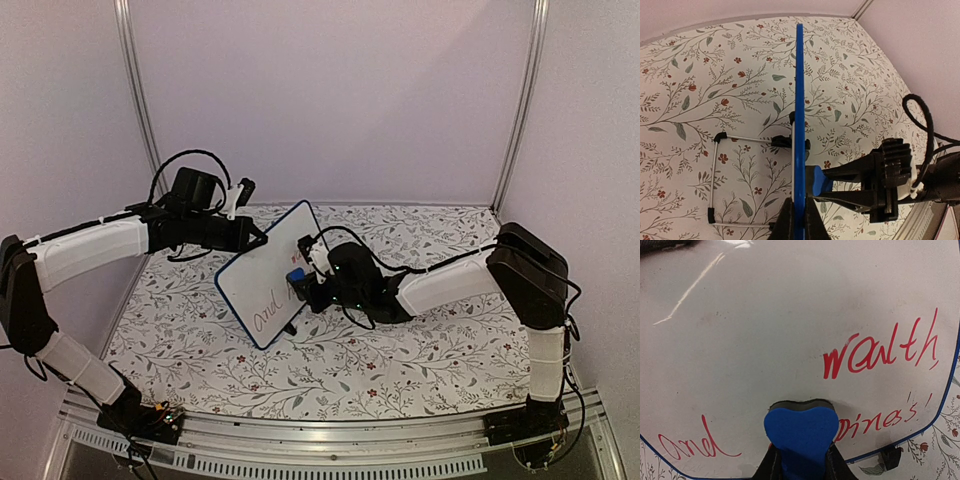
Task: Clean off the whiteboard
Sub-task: Erase the center of the board.
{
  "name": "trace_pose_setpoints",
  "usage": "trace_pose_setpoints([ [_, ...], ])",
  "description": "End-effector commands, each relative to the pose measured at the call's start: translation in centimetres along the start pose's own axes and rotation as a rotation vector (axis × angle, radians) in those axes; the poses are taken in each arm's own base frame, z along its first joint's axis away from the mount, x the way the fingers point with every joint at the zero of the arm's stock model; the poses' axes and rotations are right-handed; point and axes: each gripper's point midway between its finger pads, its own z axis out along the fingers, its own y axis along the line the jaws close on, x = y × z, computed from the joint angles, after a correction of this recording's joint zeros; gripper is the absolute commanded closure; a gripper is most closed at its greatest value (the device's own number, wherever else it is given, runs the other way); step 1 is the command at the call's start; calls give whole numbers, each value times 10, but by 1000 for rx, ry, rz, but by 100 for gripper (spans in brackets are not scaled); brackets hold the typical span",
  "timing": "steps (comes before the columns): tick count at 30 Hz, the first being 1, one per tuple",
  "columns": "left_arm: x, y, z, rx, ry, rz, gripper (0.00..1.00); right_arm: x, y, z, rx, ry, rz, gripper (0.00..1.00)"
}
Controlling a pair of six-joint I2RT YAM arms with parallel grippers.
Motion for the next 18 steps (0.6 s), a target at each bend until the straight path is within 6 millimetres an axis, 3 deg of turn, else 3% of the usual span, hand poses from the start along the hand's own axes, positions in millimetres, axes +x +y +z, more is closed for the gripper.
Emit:
trace_pose_setpoints([
  [1,20,-7,11,34,55,1,100,1,-5,6,14,18,-13,83],
  [7,20,-8,12,35,57,1,100,-33,-19,4,31,-41,-4,83],
  [18,22,-8,13,37,62,1,100,-66,-35,3,61,-96,-2,83],
])
